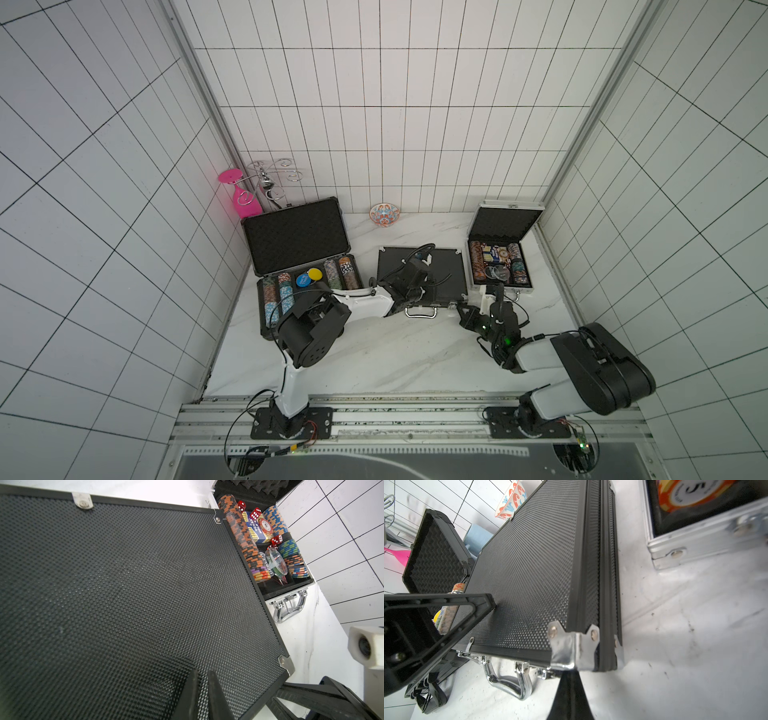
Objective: Close the poker set cases
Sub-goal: Fasten the fastener on the poker set case.
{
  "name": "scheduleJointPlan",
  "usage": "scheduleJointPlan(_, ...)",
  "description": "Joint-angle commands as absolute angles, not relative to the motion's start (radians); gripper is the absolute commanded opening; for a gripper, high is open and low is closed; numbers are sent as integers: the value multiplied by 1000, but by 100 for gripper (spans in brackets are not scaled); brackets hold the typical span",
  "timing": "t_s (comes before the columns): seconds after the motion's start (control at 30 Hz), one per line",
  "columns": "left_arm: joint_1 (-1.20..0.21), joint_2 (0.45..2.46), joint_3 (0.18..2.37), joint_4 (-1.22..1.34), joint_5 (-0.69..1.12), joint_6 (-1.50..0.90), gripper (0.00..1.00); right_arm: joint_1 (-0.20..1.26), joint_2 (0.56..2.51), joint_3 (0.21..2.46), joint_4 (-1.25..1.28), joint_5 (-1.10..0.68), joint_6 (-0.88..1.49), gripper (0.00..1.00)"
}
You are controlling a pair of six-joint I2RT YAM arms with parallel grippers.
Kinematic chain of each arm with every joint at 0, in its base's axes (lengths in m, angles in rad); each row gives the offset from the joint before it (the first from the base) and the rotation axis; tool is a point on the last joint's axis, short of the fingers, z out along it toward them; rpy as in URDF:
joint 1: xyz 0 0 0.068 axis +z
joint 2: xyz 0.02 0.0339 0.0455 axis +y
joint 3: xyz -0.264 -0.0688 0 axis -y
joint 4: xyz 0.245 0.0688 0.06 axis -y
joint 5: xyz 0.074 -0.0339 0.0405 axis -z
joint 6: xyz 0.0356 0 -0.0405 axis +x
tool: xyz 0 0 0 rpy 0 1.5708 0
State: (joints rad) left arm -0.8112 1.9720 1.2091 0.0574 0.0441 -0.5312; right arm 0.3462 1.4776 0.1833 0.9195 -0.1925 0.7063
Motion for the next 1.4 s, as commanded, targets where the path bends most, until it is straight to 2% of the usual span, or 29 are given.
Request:
scheduleJointPlan(0.0,-809,2040,1143,-245,48,-543,13,376,1459,172,923,-198,709,4)
scheduleJointPlan(0.33,-827,2049,1154,-259,43,-525,13,391,1570,166,1063,-192,749,4)
scheduleJointPlan(0.93,-806,2026,1008,-231,59,-524,12,381,1779,172,1302,-107,841,4)
scheduleJointPlan(1.17,-792,2017,995,-230,54,-522,12,371,1704,182,1171,-37,827,3)
scheduleJointPlan(1.37,-793,2015,1018,-238,51,-523,12,373,1486,164,966,-4,743,7)
